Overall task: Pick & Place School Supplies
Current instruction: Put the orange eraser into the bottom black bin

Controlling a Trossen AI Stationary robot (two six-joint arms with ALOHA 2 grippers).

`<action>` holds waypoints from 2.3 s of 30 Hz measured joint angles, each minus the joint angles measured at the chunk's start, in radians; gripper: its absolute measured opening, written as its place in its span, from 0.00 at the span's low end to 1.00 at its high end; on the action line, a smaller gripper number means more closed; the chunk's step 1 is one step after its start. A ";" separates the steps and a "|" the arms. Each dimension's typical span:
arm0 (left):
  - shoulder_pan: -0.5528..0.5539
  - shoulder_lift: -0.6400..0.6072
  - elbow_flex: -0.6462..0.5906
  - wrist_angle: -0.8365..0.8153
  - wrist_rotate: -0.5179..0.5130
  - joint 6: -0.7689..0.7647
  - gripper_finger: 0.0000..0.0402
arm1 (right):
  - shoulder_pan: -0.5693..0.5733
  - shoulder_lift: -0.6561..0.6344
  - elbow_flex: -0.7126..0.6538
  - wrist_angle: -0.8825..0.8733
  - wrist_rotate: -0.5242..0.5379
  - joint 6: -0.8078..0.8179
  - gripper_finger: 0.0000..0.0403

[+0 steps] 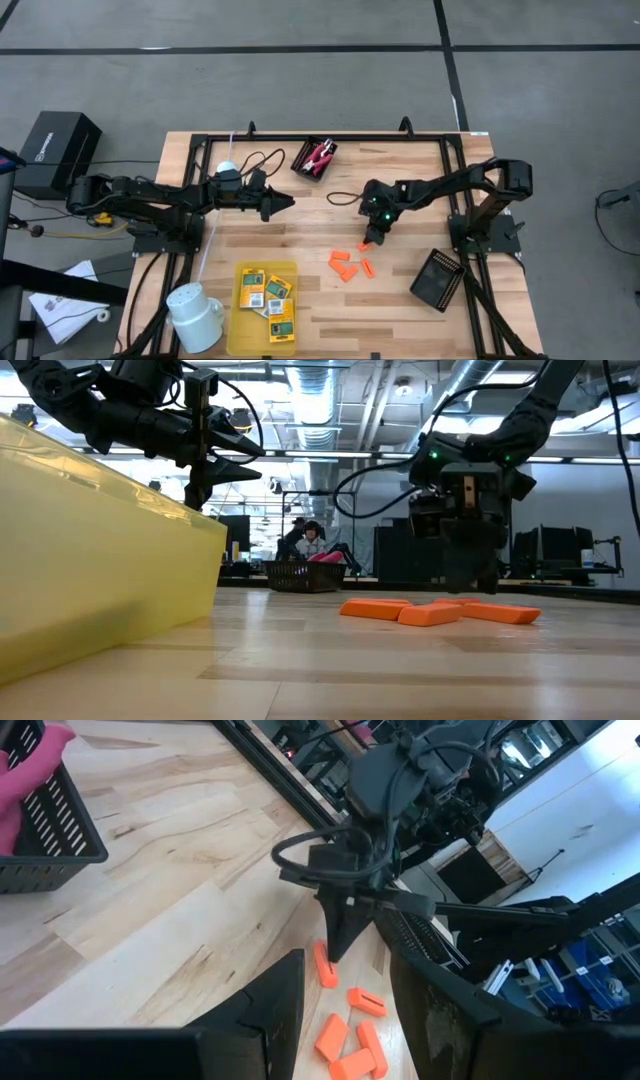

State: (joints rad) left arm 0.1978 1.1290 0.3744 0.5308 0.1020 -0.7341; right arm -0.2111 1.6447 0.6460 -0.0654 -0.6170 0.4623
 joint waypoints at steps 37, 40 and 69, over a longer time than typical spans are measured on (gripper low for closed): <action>0.000 0.000 0.000 -0.017 -0.001 0.004 0.36 | 0.000 -0.002 0.002 -0.013 0.065 -0.025 0.00; 0.000 0.000 0.000 -0.019 -0.001 0.004 0.36 | 0.000 -0.002 0.003 -0.013 0.068 -0.025 0.00; 0.000 0.000 0.000 -0.032 -0.005 0.004 0.36 | -0.042 -0.002 0.003 -0.011 0.098 -0.034 0.00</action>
State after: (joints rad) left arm 0.1977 1.1294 0.3744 0.4984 0.0967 -0.7300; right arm -0.2527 1.6424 0.6487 -0.0765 -0.5191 0.4286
